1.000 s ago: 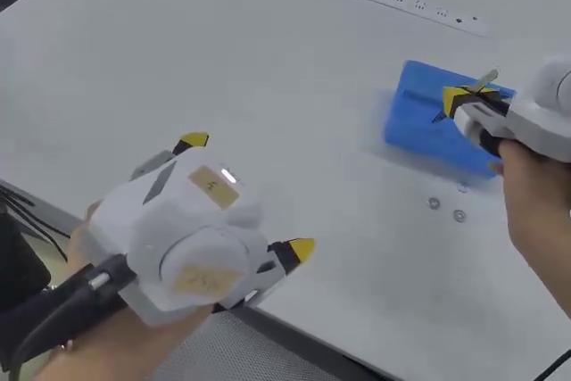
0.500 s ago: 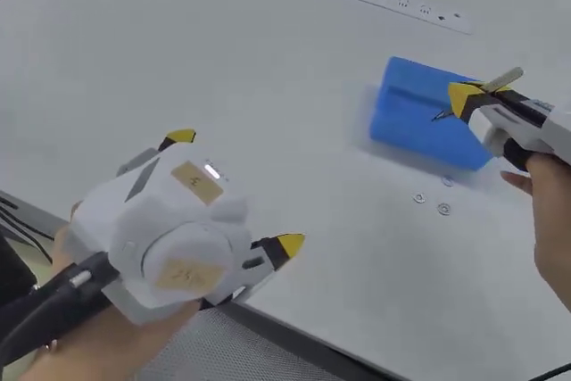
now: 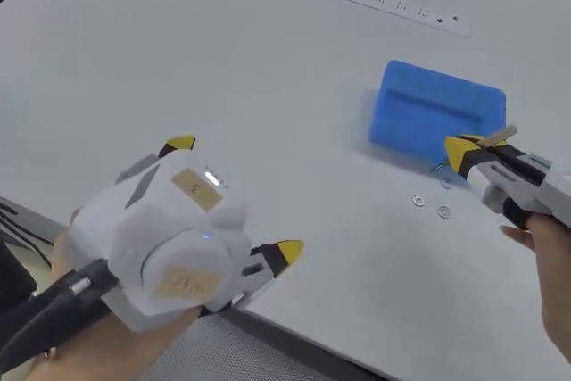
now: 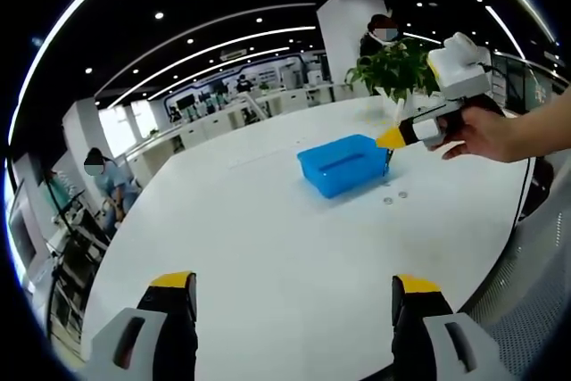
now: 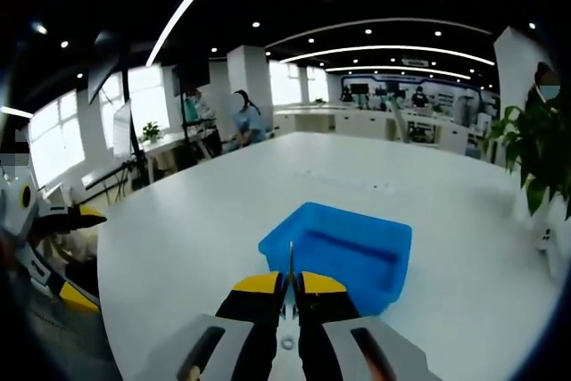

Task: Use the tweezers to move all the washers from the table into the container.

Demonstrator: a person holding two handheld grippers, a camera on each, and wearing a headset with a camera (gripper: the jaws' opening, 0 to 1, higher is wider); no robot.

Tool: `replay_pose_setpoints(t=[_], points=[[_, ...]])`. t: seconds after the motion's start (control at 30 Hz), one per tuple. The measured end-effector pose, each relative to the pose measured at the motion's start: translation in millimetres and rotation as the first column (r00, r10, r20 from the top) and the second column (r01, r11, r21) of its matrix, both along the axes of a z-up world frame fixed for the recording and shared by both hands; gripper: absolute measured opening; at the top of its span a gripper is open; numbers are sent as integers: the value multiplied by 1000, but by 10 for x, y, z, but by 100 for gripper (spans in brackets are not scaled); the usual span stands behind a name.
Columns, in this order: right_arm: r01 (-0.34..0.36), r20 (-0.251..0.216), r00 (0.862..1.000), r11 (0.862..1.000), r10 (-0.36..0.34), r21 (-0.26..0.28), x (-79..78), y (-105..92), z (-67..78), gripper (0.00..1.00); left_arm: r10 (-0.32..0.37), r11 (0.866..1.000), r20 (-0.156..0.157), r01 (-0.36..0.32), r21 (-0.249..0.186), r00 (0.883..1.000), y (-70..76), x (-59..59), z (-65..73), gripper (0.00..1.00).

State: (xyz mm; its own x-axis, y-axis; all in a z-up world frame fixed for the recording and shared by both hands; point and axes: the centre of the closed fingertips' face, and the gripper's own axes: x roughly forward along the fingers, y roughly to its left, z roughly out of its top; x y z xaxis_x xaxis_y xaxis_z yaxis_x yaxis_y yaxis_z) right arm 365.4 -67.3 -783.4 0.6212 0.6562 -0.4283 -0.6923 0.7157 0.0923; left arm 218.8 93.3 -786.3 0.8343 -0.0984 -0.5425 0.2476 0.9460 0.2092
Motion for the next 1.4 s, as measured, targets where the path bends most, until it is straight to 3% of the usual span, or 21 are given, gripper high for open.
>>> replay_pose_setpoints(t=[0.23, 0.53, 0.97, 1.3, 1.4], points=[[-4, -47, 999, 1000, 3, -28, -47, -46, -231, 4, -13, 1000, 0, 13, -8, 1000, -33, 3, 6, 94], [-4, -55, 998, 998, 1, -58, -42, -89, -371, 4, -9, 1000, 9, 9, -19, 1000, -34, 9, 25, 94], [4, -54, 999, 997, -8, -74, -33, -66, -446, 4, -8, 1000, -5, 8, -3, 1000, -19, -5, -7, 94], [-12, -8, 1000, 993, 11, -114, -72, -44, -436, 3, -7, 1000, -7, 7, 0, 1000, -22, -6, -11, 93], [-18, 4, 1000, 992, 18, -128, -58, -56, -442, 3, -10, 1000, 6, 10, -6, 1000, -35, -1, 12, 94]])
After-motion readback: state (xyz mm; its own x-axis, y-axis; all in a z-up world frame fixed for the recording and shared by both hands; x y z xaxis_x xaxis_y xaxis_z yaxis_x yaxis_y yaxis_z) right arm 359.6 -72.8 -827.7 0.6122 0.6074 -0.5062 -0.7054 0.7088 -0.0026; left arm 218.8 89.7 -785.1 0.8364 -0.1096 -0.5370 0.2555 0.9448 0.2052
